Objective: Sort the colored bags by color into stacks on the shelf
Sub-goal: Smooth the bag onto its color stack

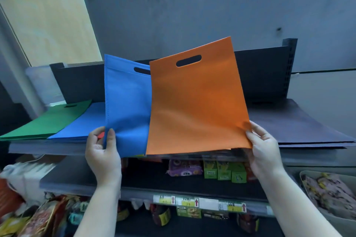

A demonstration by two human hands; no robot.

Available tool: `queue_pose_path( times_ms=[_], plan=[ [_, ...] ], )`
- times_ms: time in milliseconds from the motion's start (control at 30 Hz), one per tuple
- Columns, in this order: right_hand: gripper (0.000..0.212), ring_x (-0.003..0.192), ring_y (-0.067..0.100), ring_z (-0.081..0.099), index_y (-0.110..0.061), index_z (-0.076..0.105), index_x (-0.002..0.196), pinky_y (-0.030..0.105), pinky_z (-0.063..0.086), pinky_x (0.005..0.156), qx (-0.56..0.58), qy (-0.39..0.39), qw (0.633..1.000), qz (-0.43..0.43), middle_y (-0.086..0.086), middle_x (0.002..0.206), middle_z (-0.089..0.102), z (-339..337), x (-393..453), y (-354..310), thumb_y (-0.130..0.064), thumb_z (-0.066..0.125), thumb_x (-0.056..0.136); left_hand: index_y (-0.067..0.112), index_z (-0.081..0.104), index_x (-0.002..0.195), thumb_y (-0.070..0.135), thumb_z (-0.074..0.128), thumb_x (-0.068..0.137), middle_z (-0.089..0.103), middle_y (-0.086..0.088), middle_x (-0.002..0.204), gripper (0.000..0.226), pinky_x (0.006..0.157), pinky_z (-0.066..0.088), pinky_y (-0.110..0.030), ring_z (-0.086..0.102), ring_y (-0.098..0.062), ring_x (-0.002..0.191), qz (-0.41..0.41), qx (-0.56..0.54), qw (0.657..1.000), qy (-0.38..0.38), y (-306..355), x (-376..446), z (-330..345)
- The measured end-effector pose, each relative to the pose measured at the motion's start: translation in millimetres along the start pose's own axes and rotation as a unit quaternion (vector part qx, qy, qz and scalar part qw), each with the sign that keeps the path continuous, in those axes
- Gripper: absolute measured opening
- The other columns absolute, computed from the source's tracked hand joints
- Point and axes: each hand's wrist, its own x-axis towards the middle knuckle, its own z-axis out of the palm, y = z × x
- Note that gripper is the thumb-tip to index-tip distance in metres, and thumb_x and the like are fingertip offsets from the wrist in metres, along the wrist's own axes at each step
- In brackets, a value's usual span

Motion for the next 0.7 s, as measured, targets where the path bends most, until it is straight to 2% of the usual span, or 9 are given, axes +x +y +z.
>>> queue_pose_path(
  times_ms=[67, 167, 233, 300, 367, 433, 500, 600, 700],
  plan=[
    [0.023, 0.065, 0.005, 0.067, -0.017, 0.064, 0.103, 0.018, 0.054, 0.055, -0.027, 0.013, 0.999, -0.020, 0.004, 0.094, 0.068, 3.6, 16.0, 0.1, -0.003, 0.046, 0.098, 0.020, 0.052, 0.100, 0.022, 0.057, 0.094, 0.062, -0.013, 0.087, 0.008, 0.070, 0.045, -0.030, 0.057, -0.015, 0.072, 0.013, 0.021, 1.000, -0.015, -6.2, 13.6, 3.4],
    [0.027, 0.075, 0.010, 0.067, -0.023, 0.065, 0.098, 0.020, 0.055, 0.061, -0.077, 0.037, 0.995, -0.048, 0.000, 0.093, 0.069, 4.7, 44.0, -2.2, -0.003, 0.046, 0.097, 0.020, 0.052, 0.102, 0.024, 0.056, 0.095, 0.060, -0.009, 0.082, 0.009, 0.063, 0.043, -0.019, 0.055, -0.006, 0.067, 0.028, 0.040, 0.999, -0.024, -11.0, 33.0, 9.8],
    [0.026, 0.080, 0.014, 0.064, -0.021, 0.066, 0.101, 0.026, 0.055, 0.071, -0.109, 0.055, 0.991, -0.055, -0.002, 0.093, 0.068, 3.3, 60.0, 0.6, -0.004, 0.047, 0.097, 0.021, 0.052, 0.102, 0.026, 0.056, 0.095, 0.060, -0.004, 0.080, 0.010, 0.064, 0.044, -0.026, 0.055, -0.009, 0.066, 0.033, 0.043, 0.998, -0.022, -12.8, 43.2, 11.5],
    [0.025, 0.080, 0.017, 0.059, -0.017, 0.064, 0.108, 0.033, 0.051, 0.076, -0.158, 0.078, 0.982, -0.060, -0.002, 0.091, 0.066, 2.3, 74.7, 6.4, -0.004, 0.047, 0.097, 0.016, 0.054, 0.106, 0.027, 0.056, 0.095, 0.060, -0.007, 0.081, 0.016, 0.068, 0.043, -0.034, 0.055, -0.017, 0.069, 0.034, 0.053, 0.998, -0.011, -15.9, 51.9, 13.2],
    [0.027, 0.085, 0.019, 0.056, -0.011, 0.063, 0.113, 0.038, 0.049, 0.079, -0.217, 0.084, 0.970, -0.068, 0.004, 0.099, 0.067, 1.8, 84.3, 13.9, -0.003, 0.045, 0.096, 0.009, 0.055, 0.110, 0.025, 0.056, 0.095, 0.060, -0.008, 0.084, 0.022, 0.071, 0.043, -0.034, 0.055, -0.016, 0.072, 0.035, 0.053, 0.998, 0.001, -16.6, 58.1, 15.3],
    [0.031, 0.098, 0.022, 0.059, -0.006, 0.061, 0.119, 0.041, 0.049, 0.092, -0.274, 0.077, 0.955, -0.086, 0.012, 0.111, 0.066, 1.0, 89.9, 19.4, 0.000, 0.043, 0.095, 0.006, 0.055, 0.110, 0.024, 0.056, 0.095, 0.059, -0.008, 0.087, 0.024, 0.068, 0.042, -0.031, 0.053, -0.012, 0.070, 0.037, 0.056, 0.998, 0.014, -17.4, 62.6, 17.4],
    [0.034, 0.110, 0.028, 0.058, -0.001, 0.058, 0.123, 0.039, 0.045, 0.099, -0.345, 0.066, 0.930, -0.108, 0.016, 0.118, 0.064, 0.3, 95.4, 20.8, 0.003, 0.043, 0.093, 0.009, 0.056, 0.108, 0.025, 0.057, 0.095, 0.057, -0.011, 0.088, 0.021, 0.065, 0.041, -0.027, 0.051, -0.012, 0.069, 0.038, 0.065, 0.997, 0.018, -19.1, 65.1, 19.7],
    [0.040, 0.117, 0.034, 0.053, -0.002, 0.054, 0.130, 0.033, 0.041, 0.093, -0.462, 0.059, 0.876, -0.126, 0.018, 0.124, 0.060, -1.1, 101.6, 19.6, 0.003, 0.042, 0.093, 0.018, 0.054, 0.102, 0.025, 0.057, 0.094, 0.055, -0.008, 0.084, 0.011, 0.057, 0.037, -0.009, 0.049, -0.005, 0.063, 0.041, 0.076, 0.996, 0.031, -21.4, 64.3, 21.8],
    [0.045, 0.121, 0.036, 0.049, -0.003, 0.049, 0.135, 0.039, 0.041, 0.094, -0.567, 0.014, 0.810, -0.150, 0.018, 0.132, 0.055, 0.4, 102.9, 18.6, 0.003, 0.044, 0.091, 0.013, 0.056, 0.106, 0.026, 0.057, 0.095, 0.059, -0.007, 0.090, 0.017, 0.064, 0.041, -0.015, 0.053, -0.012, 0.074, 0.042, 0.066, 0.996, 0.034, -26.4, 65.3, 20.1]
  ],
)
